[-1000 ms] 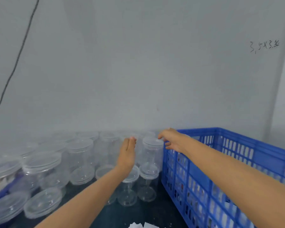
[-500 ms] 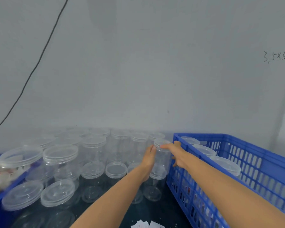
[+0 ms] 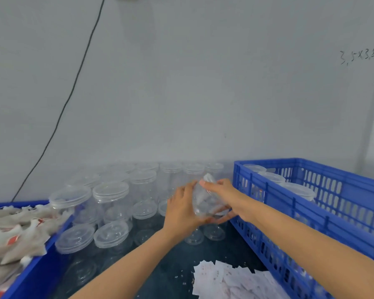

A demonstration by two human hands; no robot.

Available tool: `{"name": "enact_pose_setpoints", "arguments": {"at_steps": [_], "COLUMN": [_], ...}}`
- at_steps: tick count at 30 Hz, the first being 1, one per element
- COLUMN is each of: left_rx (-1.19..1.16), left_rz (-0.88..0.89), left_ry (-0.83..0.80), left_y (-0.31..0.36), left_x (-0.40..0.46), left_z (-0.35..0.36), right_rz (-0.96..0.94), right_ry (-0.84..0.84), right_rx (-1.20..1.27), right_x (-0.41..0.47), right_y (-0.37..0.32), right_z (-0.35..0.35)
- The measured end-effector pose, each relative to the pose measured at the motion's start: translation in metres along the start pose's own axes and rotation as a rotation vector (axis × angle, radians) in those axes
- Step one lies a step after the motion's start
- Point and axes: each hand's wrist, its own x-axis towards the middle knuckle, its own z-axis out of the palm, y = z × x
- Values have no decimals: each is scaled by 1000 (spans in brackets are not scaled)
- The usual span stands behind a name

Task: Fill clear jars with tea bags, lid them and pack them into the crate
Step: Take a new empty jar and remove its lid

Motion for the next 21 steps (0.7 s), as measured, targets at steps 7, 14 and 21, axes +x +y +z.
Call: {"name": "enact_pose_setpoints", "arguments": {"at_steps": [7, 14, 21], "left_rx": [86, -390, -578], "left_rz": [-28, -219, -443], "left_ry": [-73, -556, -424], "left_y": [-13, -40, -73], "left_x": [-68, -95, -115], "left_z": [-28, -82, -101], "right_rz": [-214, -683, -689], "right_ry": [195, -100, -169], "right_rx": [-504, -598, -192], "right_x": [-32, -50, -47], "right_y": [18, 41, 60], "right_z": [60, 72, 71]}}
